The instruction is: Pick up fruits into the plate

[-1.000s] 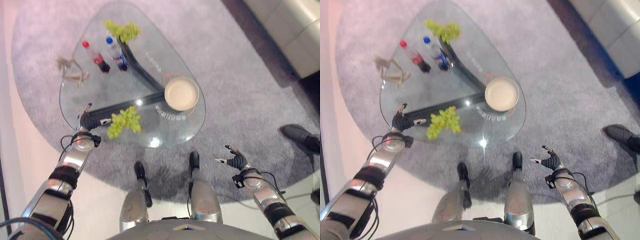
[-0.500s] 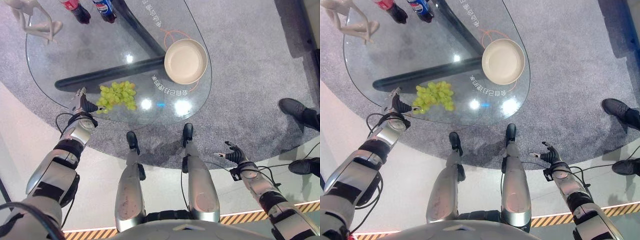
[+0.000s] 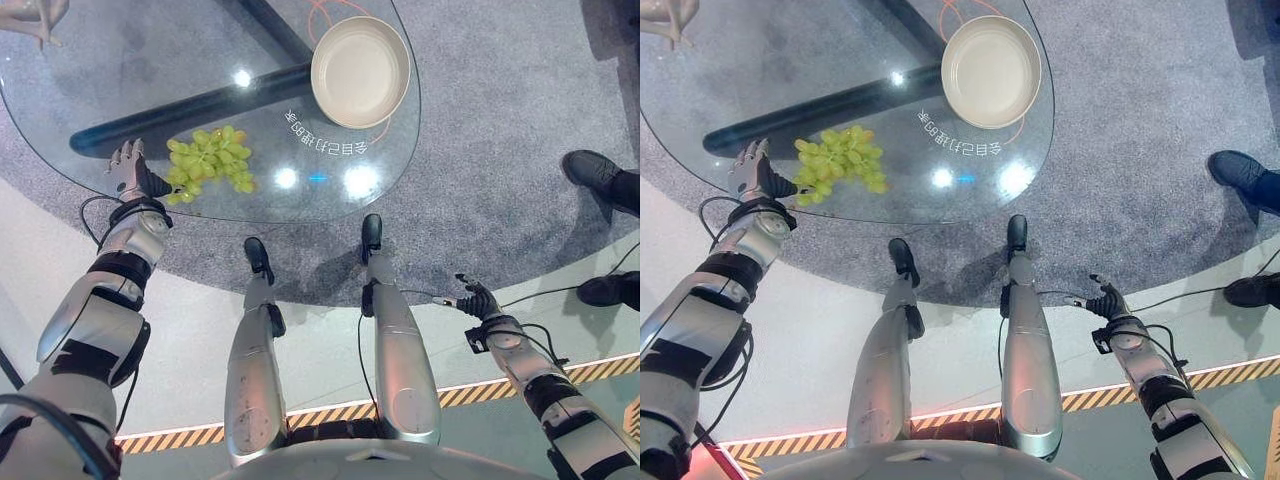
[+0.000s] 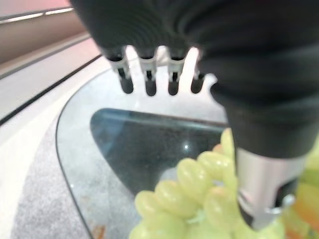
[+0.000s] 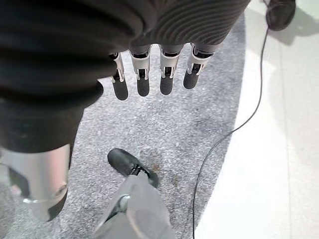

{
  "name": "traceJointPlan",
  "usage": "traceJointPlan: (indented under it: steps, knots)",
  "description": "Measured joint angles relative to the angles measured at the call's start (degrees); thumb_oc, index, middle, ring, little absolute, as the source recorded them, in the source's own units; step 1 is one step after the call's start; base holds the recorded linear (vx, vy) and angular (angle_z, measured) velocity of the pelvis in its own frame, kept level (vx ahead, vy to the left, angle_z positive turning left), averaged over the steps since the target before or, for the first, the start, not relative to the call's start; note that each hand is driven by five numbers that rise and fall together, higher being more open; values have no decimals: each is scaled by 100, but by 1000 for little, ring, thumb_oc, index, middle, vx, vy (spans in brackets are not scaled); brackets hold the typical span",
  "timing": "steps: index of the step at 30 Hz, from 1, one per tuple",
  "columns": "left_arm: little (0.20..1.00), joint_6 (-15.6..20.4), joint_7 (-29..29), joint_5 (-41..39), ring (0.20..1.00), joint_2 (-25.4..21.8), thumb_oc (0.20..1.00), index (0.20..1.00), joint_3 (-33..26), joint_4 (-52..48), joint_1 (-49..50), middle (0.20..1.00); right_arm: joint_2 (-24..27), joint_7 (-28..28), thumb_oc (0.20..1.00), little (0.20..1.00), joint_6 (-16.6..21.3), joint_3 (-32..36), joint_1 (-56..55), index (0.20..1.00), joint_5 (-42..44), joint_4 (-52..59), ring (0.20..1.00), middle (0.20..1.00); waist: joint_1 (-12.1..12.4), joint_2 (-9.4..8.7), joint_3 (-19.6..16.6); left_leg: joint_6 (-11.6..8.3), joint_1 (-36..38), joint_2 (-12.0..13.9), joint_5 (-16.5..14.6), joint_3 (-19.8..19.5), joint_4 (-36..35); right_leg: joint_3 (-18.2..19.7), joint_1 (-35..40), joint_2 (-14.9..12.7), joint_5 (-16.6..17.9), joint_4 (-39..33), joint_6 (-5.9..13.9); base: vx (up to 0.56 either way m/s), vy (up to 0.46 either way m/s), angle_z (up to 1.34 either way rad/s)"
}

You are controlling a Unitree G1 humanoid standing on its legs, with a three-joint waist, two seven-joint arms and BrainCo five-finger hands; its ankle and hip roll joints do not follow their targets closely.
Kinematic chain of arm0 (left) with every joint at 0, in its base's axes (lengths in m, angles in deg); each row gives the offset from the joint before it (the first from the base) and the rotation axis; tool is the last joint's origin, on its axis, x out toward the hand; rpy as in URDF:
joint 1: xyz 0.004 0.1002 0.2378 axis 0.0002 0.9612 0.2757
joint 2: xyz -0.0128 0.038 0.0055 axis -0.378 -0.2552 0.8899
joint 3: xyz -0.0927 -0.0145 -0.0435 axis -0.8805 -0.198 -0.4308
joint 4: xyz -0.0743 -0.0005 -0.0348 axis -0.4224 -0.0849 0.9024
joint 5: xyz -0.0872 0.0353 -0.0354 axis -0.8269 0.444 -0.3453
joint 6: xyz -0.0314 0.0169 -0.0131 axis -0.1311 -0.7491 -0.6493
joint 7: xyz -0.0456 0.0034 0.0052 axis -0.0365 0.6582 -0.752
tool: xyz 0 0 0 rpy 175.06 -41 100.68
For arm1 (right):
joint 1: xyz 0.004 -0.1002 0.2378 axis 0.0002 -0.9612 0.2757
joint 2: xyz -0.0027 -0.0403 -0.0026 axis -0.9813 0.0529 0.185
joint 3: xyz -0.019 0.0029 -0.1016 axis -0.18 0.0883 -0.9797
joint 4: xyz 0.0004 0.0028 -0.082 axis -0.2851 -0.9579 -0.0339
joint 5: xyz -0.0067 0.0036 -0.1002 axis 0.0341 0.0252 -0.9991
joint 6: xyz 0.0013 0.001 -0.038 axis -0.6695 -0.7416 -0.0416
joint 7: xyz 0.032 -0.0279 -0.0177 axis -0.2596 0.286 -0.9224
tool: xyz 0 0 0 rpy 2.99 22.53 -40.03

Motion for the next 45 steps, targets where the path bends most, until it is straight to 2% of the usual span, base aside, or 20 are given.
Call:
traceJointPlan:
  steps: [7,10,15,22,26,31,34,42,43,44,45]
  knots:
    - [1000,8,10,6,1000,-3,1000,1000,18,7,-237,1000,-2,3,1000,1000,-1,-8,60,1000,-18,24,1000,1000,-7,0,0,8,-224,0,6,-24,50,-3,-213,-2,13,62,10,0,1,0]
    - [1000,11,-61,34,1000,-6,1000,1000,93,6,-321,1000,-3,7,1000,1000,-5,-6,113,1000,-16,75,1000,1000,-6,0,0,4,-337,0,-12,-65,147,-8,-352,-12,-36,252,-44,5,9,4]
    - [1000,45,-411,-149,1000,-1,1000,1000,194,-16,-327,1000,-4,13,1000,1000,-40,-5,216,1000,-15,172,1000,1000,-38,-6,0,1,-497,7,-154,-72,406,38,-480,-30,-146,429,-11,0,0,0]
    - [1000,171,-891,-622,1000,25,1000,1000,191,-31,-316,1000,-9,15,1000,1000,-153,7,220,1000,-18,168,1000,1000,-146,-34,-3,21,-613,6,-186,-73,494,61,-562,-31,-150,434,-12,0,0,0]
    - [1000,114,-1172,-850,1000,83,1000,1000,199,-21,-410,1000,-9,46,1000,1000,-157,-2,221,1000,-16,190,1000,1000,-165,-35,-3,20,-635,8,-195,-65,508,70,-588,-29,-134,438,-34,3,-8,0]
    - [1000,-140,-1320,-1032,1000,107,1000,1000,210,23,-490,1000,-11,68,1000,1000,-179,-2,222,1000,-6,350,1000,1000,-192,-74,-11,26,-766,19,-285,-70,701,89,-658,-28,-146,476,-17,7,-35,-1]
    - [1000,-220,-1215,-1031,1000,110,1000,1000,195,93,-508,1000,-13,133,1000,1000,-178,-3,223,1000,11,389,1000,1000,-194,-149,-32,29,-829,30,-342,-68,806,109,-716,-28,-184,555,-9,9,-52,-2]
    - [1000,-408,-190,-929,1000,142,1000,1000,178,668,-860,1000,-33,158,1000,1000,-179,-89,235,1000,230,420,1000,1000,-296,-440,-74,19,-1281,112,-552,-125,1376,161,-1090,13,-296,921,-41,11,-53,-3]
    - [561,-525,-31,-715,561,146,561,561,179,801,-943,561,-32,158,1000,1000,-176,-169,235,1000,231,428,1000,1000,-316,-504,-95,-24,-1375,130,-619,-138,1481,178,-1177,24,-331,1007,-53,3,-55,-2]
    - [200,-579,70,-619,200,154,200,200,186,873,-1008,200,-35,159,1000,1000,-177,-193,235,1000,231,428,1000,1000,-322,-541,-101,-24,-1434,135,-627,-150,1531,180,-1232,27,-336,1044,-56,0,-55,-2]
    - [200,-635,123,-537,200,157,200,200,186,874,-1037,200,-31,161,1000,1000,-176,-210,235,1000,232,427,1000,1000,-327,-547,-102,-23,-1473,140,-629,-162,1561,180,-1254,33,-336,1052,-56,-4,-58,-1]
